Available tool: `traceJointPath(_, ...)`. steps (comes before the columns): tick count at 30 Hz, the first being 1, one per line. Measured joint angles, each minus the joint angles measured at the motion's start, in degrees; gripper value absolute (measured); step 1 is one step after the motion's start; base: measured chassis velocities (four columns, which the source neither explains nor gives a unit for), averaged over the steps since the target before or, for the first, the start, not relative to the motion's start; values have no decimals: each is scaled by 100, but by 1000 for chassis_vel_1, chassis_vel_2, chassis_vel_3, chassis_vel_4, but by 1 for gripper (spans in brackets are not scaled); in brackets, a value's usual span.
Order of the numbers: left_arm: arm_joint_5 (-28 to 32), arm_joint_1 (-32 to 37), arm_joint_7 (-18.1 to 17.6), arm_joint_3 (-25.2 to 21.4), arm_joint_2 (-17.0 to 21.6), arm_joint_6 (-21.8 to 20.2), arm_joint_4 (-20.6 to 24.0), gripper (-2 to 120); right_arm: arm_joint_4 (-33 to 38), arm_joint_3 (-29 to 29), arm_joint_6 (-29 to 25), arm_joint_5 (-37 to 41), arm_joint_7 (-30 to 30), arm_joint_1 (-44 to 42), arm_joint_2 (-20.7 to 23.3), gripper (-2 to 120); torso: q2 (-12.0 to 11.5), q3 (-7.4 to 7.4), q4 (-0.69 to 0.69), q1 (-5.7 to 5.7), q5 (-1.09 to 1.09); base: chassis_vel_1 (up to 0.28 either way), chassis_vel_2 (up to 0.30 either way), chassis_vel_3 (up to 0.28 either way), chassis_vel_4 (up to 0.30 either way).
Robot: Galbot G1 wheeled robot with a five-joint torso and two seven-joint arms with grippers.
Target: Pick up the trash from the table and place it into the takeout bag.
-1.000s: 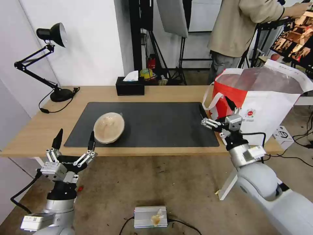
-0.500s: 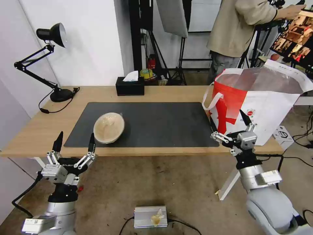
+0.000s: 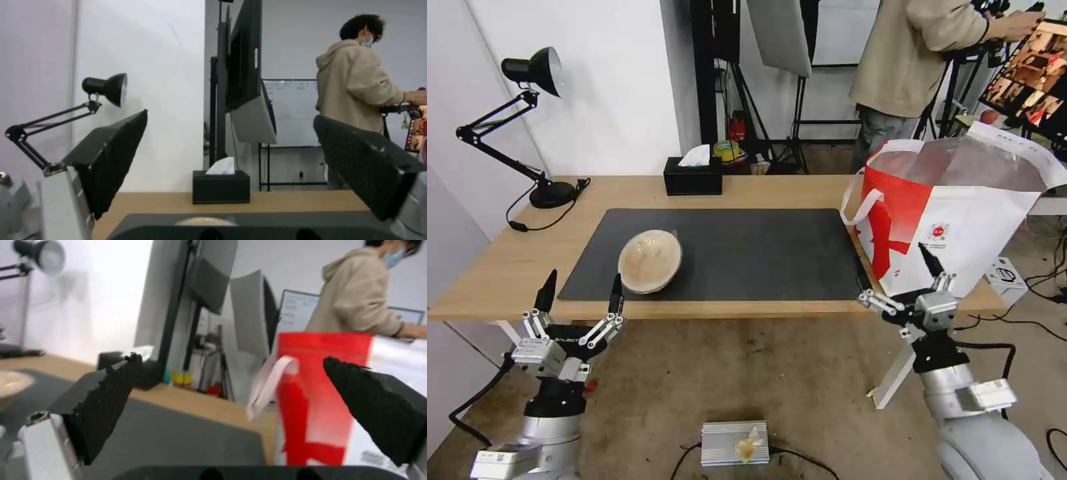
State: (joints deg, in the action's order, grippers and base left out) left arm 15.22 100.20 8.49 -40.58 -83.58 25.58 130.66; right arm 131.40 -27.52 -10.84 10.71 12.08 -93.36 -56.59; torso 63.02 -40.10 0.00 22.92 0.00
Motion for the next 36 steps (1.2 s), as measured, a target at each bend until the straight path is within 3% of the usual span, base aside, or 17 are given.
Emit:
traceJointPath(9,-45,115,135,4,-78,75,6,100,26,392,247,-71,-39,-68,8,100,0,0,0,0,0,0,0,0,0)
traceJointPath(36,-150,188,174,87,-133,144,-50,100,-161,673,309,-143,-193,226,-25,100,0,-1,0,0,0,0,0,0,0)
